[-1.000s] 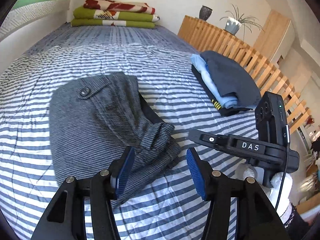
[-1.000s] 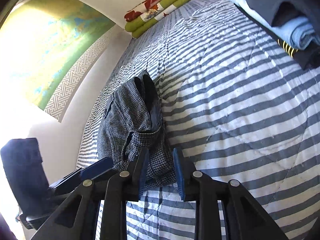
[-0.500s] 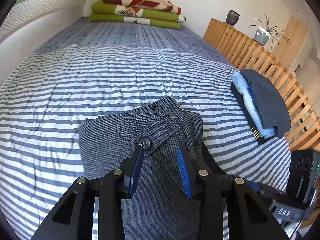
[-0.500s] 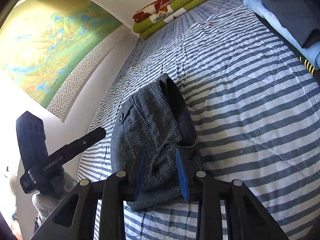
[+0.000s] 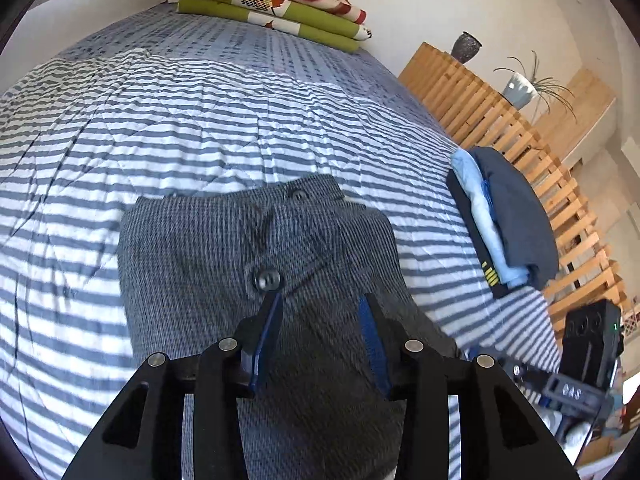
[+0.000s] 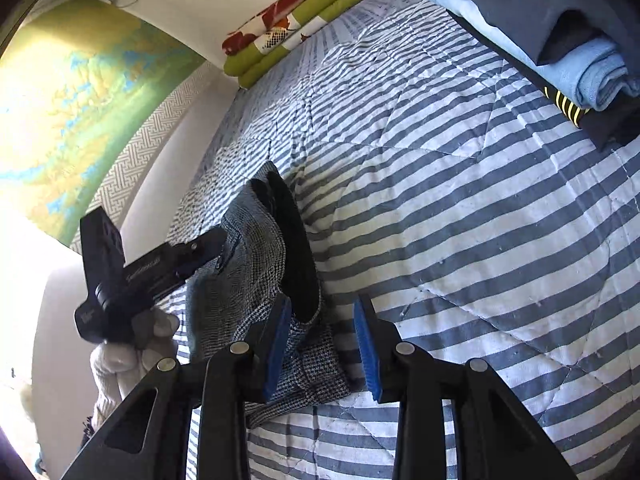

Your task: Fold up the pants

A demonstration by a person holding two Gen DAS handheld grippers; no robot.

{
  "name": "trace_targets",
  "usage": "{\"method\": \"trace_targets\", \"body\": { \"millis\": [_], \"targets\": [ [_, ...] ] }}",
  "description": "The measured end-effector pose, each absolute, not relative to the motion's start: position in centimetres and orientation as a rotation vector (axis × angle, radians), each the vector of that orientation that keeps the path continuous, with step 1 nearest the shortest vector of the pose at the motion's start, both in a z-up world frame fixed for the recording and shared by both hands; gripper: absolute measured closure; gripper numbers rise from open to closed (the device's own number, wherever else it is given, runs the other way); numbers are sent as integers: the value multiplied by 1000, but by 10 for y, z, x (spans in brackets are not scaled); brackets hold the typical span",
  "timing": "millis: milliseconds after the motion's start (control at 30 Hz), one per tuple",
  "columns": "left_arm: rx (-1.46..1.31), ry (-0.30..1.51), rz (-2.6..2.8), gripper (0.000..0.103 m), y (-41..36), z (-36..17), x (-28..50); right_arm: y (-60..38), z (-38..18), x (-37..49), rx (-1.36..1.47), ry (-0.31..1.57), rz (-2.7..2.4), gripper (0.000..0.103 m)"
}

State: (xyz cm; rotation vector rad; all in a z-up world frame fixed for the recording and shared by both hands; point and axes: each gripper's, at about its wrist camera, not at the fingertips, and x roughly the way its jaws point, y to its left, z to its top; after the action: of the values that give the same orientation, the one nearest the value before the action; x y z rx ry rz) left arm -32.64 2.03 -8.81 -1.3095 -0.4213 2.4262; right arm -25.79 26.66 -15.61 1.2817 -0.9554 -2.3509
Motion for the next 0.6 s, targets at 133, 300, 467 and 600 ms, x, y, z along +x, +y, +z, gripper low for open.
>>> {"method": "trace_targets", "body": {
  "millis": [133, 300, 467, 600],
  "targets": [
    [-1326, -380, 2395, 60, 27, -106, -277, 257, -152, -256, 1281, -921, -2345, 73],
    [-1313, -290, 2453, 58, 39, -138, -264, 234, -153, -252, 1309, -816, -2338, 73],
    [-1237, -416, 2464, 55, 11, -97, -238, 224, -160, -254, 1402, -688, -2369, 73],
    [-1164, -395, 2593, 53, -22, -66, -244, 229, -144, -251, 1303, -747, -2374, 73]
  ]
}}
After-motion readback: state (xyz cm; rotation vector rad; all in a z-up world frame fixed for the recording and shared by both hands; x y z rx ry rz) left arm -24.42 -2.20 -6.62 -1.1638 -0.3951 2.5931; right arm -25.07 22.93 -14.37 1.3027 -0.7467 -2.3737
